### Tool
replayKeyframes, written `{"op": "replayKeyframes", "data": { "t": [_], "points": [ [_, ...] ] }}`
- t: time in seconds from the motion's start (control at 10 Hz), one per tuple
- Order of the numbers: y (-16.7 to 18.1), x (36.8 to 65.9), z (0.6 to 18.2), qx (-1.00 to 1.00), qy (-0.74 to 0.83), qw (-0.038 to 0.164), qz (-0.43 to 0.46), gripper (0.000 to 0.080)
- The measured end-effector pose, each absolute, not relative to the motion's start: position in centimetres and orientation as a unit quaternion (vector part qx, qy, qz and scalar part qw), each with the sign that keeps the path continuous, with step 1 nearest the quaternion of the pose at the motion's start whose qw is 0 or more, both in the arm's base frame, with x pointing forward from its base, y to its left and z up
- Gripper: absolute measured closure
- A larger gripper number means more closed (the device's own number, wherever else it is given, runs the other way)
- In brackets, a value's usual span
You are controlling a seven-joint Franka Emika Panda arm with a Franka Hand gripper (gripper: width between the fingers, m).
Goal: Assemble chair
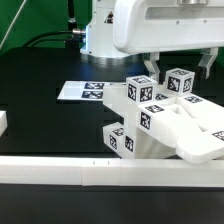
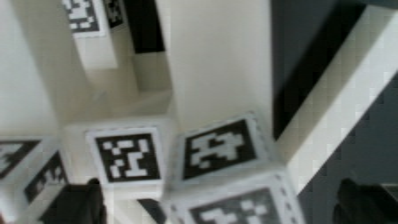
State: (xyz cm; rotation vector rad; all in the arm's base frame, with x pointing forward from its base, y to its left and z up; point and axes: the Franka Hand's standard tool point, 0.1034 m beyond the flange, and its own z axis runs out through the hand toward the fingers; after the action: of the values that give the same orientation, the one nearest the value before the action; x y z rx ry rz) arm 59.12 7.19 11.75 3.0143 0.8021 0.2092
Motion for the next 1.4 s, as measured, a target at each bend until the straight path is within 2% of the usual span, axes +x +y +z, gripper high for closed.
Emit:
{"op": "replayKeyframes", "data": {
  "t": [0.1,0.2,0.3,0.4,1.4],
  "points": [
    [7.20,59.12,11.75,0.966,0.250,0.007,0.067,0.0191],
    [7.20,59.12,11.75,0.966,0.249,0.007,0.067,0.0367],
    [7.19,59.12,11.75,0.968,0.241,0.007,0.067,0.0367],
    [7.18,59.13,11.75,0.968,0.241,0.007,0.067,0.0517],
    [7.21,59.22,11.82,0.995,-0.068,-0.016,0.068,0.0515]
  ]
}}
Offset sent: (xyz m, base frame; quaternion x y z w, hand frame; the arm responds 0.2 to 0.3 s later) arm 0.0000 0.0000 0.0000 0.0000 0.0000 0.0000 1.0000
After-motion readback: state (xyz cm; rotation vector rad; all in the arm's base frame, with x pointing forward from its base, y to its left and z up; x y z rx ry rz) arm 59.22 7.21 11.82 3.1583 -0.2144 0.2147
